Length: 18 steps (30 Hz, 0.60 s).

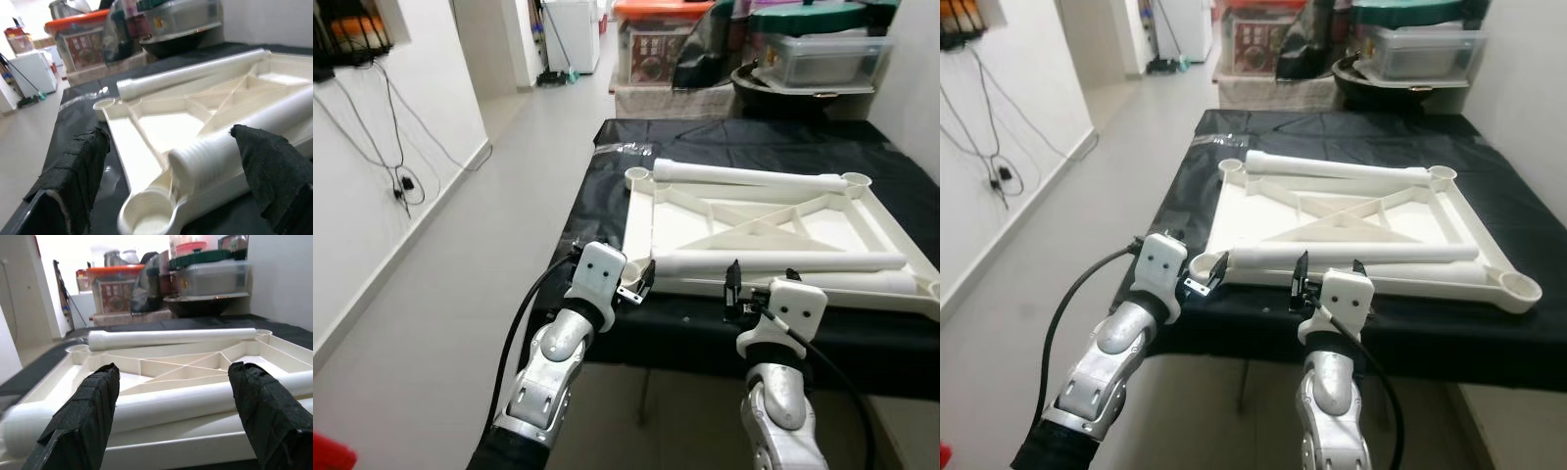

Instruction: Building children table

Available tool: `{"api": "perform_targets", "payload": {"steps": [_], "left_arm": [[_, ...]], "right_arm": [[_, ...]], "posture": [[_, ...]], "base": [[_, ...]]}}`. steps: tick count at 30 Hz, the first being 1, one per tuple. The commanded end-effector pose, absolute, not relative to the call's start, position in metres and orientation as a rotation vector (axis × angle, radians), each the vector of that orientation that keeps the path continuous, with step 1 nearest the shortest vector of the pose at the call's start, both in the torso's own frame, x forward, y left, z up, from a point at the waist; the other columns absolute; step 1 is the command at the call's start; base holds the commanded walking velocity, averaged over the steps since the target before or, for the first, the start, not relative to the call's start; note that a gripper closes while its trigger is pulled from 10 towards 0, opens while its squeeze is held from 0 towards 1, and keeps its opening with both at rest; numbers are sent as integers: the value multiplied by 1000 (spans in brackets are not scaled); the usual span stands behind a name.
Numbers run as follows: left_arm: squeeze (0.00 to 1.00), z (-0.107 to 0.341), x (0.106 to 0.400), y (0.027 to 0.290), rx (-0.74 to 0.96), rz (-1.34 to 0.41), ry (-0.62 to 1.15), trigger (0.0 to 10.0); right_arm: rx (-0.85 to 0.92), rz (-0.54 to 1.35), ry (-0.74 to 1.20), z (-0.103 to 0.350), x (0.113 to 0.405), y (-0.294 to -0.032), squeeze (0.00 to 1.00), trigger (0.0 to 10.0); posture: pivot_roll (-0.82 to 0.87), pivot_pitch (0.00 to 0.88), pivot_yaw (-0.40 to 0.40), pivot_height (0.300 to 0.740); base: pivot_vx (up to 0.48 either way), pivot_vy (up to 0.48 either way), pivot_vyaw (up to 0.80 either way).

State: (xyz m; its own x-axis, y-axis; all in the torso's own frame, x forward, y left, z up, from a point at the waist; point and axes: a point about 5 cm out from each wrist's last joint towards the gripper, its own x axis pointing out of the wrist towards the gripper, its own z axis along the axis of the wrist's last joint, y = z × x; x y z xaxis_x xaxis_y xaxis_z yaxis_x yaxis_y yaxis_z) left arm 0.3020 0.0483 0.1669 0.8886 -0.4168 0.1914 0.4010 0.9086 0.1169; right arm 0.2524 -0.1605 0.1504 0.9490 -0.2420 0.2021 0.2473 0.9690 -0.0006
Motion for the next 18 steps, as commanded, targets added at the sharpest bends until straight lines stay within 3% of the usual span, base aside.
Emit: {"api": "perform_targets", "payload": {"steps": [1, 6, 14, 18], "left_arm": [[0, 163, 306, 55, 73, -400, -188, 10000], [0, 172, 312, 57, 104, -433, -218, 10000], [0, 179, 325, 68, 159, -403, -235, 10000], [0, 178, 326, 71, 153, -381, -226, 10000]], "right_arm": [[-7, -252, -208, 153, 252, -159, 0, 10000], [-9, -264, -207, 156, 255, -164, 0, 10000], [-3, -268, -234, 165, 260, -165, 0, 10000], [-10, -259, -240, 166, 260, -164, 0, 10000]], "posture": [[70, 0, 16, 740], [70, 0, 10, 740], [76, 0, 8, 740], [79, 0, 9, 740]], "base": [[0, 0, 0], [0, 0, -222], [0, 0, -800], [0, -330, 0]]}}
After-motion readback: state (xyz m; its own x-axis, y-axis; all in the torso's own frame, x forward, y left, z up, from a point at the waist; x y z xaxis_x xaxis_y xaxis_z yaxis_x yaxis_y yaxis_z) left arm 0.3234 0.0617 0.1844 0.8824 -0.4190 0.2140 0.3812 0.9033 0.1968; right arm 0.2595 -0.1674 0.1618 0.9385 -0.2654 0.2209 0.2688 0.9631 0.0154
